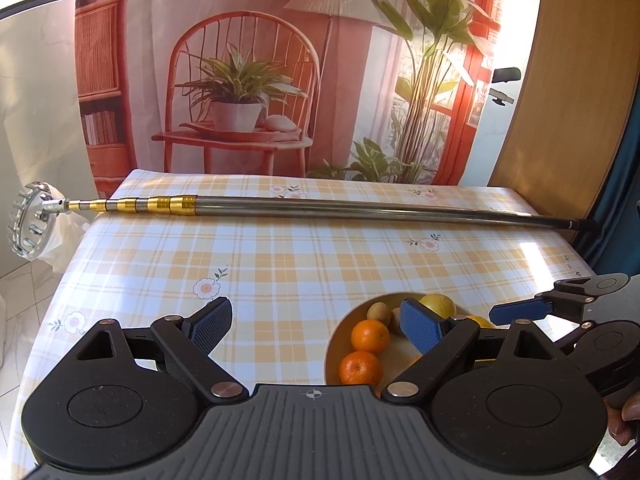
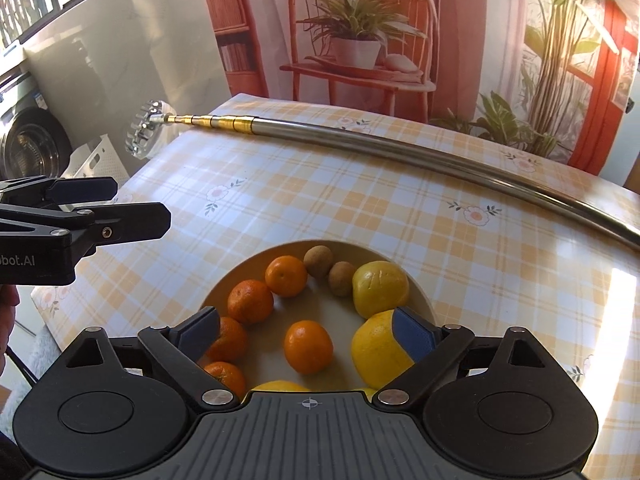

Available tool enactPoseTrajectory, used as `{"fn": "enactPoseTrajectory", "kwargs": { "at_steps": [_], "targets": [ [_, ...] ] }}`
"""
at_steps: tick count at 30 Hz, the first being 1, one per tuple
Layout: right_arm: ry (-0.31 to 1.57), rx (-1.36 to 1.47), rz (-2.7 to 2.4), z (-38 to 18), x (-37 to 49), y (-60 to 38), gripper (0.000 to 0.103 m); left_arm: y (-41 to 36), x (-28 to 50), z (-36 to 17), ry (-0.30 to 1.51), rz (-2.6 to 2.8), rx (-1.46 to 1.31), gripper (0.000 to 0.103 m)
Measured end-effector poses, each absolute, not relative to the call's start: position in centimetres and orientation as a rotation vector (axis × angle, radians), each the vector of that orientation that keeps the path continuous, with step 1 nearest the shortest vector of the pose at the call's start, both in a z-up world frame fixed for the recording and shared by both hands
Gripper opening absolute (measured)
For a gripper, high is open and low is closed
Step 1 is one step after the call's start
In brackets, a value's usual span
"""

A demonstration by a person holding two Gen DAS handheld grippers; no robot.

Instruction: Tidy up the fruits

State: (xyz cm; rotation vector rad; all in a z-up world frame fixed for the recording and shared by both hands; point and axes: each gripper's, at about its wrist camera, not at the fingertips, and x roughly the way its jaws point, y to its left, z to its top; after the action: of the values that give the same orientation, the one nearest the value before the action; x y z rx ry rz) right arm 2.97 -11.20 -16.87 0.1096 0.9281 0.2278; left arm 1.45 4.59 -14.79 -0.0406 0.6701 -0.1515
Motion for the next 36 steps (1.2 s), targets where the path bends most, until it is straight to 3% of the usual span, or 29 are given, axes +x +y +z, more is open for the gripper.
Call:
{"fn": "enactPoseTrajectory", "kwargs": {
  "at_steps": [4, 15, 26, 36],
  "targets": [
    [0.901, 0.136, 0.193, -15.3, 2.4, -12.4, 0.102, 4.3, 0.8, -13.3, 0.642, -0.165, -0.048, 0.092],
    [0.759, 0.186, 0.093, -9.6, -0.4, -15.2, 0.102, 3.0, -1.0, -9.0, 0.554, -0.239, -0.048, 0.096],
    [0.541, 0.23, 0.018, -2.4, -3.7, -17.2, 0.103, 1.2, -3.7, -2.4, 0.339, -0.203, 0.043, 0.103],
    [0.473, 0.241, -0.049, 0.3, -5.0, -18.2, 0.103, 0.8, -4.7, 0.6, 0.275, -0.203, 0.007, 0.103]
  ]
}}
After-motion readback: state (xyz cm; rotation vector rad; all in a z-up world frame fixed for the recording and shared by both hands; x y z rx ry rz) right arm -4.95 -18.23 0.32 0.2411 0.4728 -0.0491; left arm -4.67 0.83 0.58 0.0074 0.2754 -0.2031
